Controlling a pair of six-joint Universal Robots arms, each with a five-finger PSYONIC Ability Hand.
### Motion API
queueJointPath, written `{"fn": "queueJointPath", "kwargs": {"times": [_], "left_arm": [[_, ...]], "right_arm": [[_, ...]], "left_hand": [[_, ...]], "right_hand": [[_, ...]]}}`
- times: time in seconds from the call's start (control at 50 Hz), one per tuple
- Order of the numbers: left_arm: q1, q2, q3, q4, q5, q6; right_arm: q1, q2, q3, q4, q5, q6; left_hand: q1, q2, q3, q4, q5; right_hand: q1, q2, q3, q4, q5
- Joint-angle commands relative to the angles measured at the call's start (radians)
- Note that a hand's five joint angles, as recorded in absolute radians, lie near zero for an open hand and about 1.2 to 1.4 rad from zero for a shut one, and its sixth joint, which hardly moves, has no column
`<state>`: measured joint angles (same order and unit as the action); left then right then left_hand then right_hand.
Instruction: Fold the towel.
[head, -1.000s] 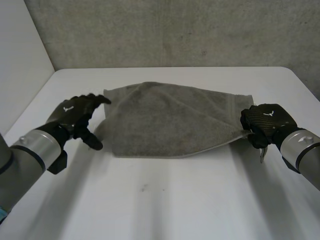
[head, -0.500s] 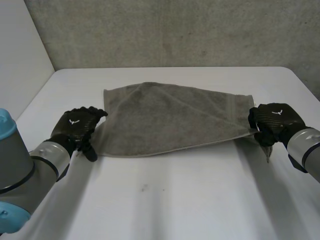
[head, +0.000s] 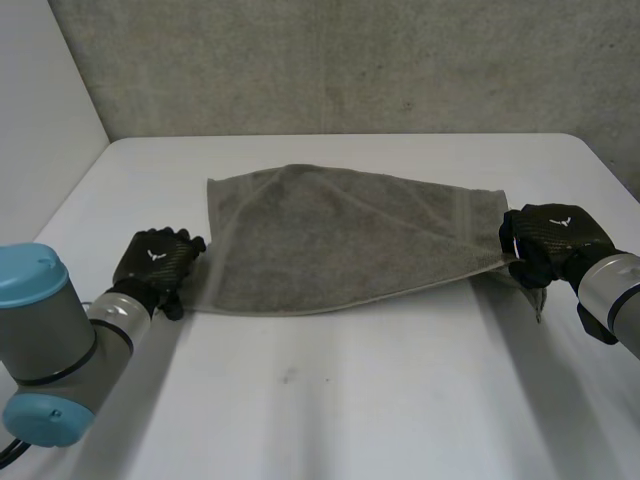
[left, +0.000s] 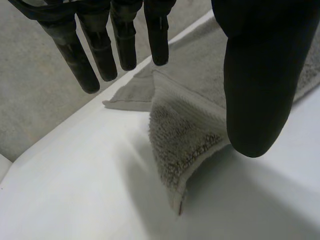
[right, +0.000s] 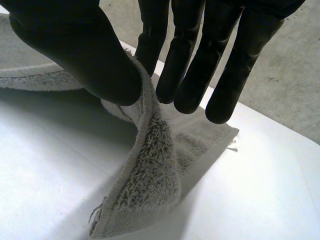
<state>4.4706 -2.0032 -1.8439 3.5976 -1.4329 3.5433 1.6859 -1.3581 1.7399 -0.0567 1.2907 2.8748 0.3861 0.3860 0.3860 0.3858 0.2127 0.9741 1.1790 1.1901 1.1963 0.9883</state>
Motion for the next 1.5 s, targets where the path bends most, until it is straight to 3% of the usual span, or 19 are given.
{"fn": "queueJointPath", "kwargs": {"times": [0.02, 0.38, 0.54, 0.58, 0.68, 0.76, 0.8, 0.88, 0.98, 1.02, 1.08, 1.18, 1.2, 1.24, 1.32, 1.4, 1.5], "left_arm": [[0.007, -0.043, 0.020, 0.000, 0.000, 0.012], [0.027, -0.123, 0.094, 0.001, -0.001, 0.016], [0.029, -0.134, 0.118, 0.018, 0.000, 0.012], [0.029, -0.134, 0.127, 0.036, 0.000, 0.012], [0.030, -0.129, 0.135, 0.050, 0.006, 0.012], [0.049, -0.086, 0.141, 0.041, 0.008, 0.012], [0.078, 0.031, 0.137, 0.032, 0.006, 0.011], [0.084, 0.158, 0.147, 0.010, 0.005, 0.005], [0.082, 0.356, 0.215, -0.103, 0.003, -0.001], [0.084, 0.453, 0.277, -0.213, 0.006, -0.015], [0.081, 0.488, 0.313, -0.269, 0.012, -0.023], [0.085, 0.523, 0.449, -0.520, 0.032, -0.027], [0.085, 0.523, 0.450, -0.520, 0.032, -0.027], [0.087, 0.503, 0.489, -0.629, 0.032, -0.023], [0.084, 0.432, 0.494, -0.709, 0.032, -0.017], [0.082, 0.258, 0.509, -0.792, 0.020, 0.006], [0.067, 0.082, 0.575, -0.810, 0.015, 0.035]], "right_arm": [[0.001, 0.000, 0.001, 0.000, -0.001, -0.002], [0.000, 0.000, 0.004, -0.002, -0.005, -0.002], [-0.002, 0.000, 0.004, -0.003, -0.005, -0.003], [-0.002, 0.000, 0.004, -0.003, -0.005, -0.005], [-0.003, 0.000, -0.013, -0.002, -0.005, -0.008], [-0.003, -0.003, -0.061, 0.004, 0.004, -0.015], [-0.002, -0.012, -0.097, 0.020, 0.004, -0.020], [-0.005, -0.084, -0.250, 0.199, -0.002, -0.078], [-0.002, -0.104, -0.438, 0.407, -0.001, -0.178], [0.000, -0.110, -0.496, 0.456, -0.001, -0.209], [0.001, -0.144, -0.599, 0.521, 0.015, -0.253], [-0.005, -0.208, -0.685, 0.594, 0.012, -0.299], [-0.005, -0.208, -0.692, 0.612, 0.010, -0.308], [-0.003, -0.202, -0.689, 0.630, 0.012, -0.322], [0.023, -0.097, -0.654, 0.695, 0.019, -0.425], [0.060, 0.007, -0.634, 0.712, 0.036, -0.505], [0.110, 0.173, -0.658, 0.696, 0.145, -0.551]], "left_hand": [[0.112, 0.112, 0.112, 0.112, 0.111], [0.156, 0.156, 0.156, 0.156, 0.155], [0.550, 0.550, 0.550, 0.550, 0.548], [0.900, 0.900, 0.900, 0.900, 0.899], [1.010, 1.010, 1.010, 1.010, 1.009], [1.010, 1.010, 1.010, 1.010, 1.009], [1.010, 1.010, 1.010, 1.010, 1.009], [1.010, 1.010, 1.010, 1.010, 1.009], [1.010, 1.010, 1.010, 1.010, 1.009], [1.010, 1.010, 1.010, 1.010, 1.009], [1.010, 1.010, 1.010, 1.010, 1.009], [1.010, 1.010, 1.010, 1.010, 1.009], [1.010, 1.010, 1.010, 1.010, 1.009], [1.010, 1.010, 1.010, 1.010, 1.009], [1.010, 1.010, 1.010, 1.010, 1.009], [1.010, 1.010, 1.010, 1.010, 1.009], [1.010, 1.010, 1.010, 1.010, 1.009]], "right_hand": [[0.422, 0.217, 0.206, 0.200, 0.233], [0.422, 0.217, 0.206, 0.200, 0.233], [0.422, 0.217, 0.206, 0.200, 0.233], [0.422, 0.217, 0.206, 0.200, 0.233], [0.422, 0.217, 0.206, 0.200, 0.233], [0.422, 0.217, 0.206, 0.200, 0.233], [0.422, 0.217, 0.206, 0.200, 0.233], [0.422, 0.217, 0.206, 0.200, 0.233], [0.422, 0.217, 0.206, 0.200, 0.233], [0.422, 0.217, 0.206, 0.200, 0.233], [0.422, 0.217, 0.206, 0.200, 0.233], [0.422, 0.217, 0.206, 0.200, 0.233], [0.422, 0.217, 0.206, 0.200, 0.233], [0.422, 0.217, 0.206, 0.200, 0.233], [0.422, 0.217, 0.206, 0.200, 0.233], [0.422, 0.217, 0.206, 0.200, 0.233], [0.422, 0.217, 0.206, 0.200, 0.233]]}}
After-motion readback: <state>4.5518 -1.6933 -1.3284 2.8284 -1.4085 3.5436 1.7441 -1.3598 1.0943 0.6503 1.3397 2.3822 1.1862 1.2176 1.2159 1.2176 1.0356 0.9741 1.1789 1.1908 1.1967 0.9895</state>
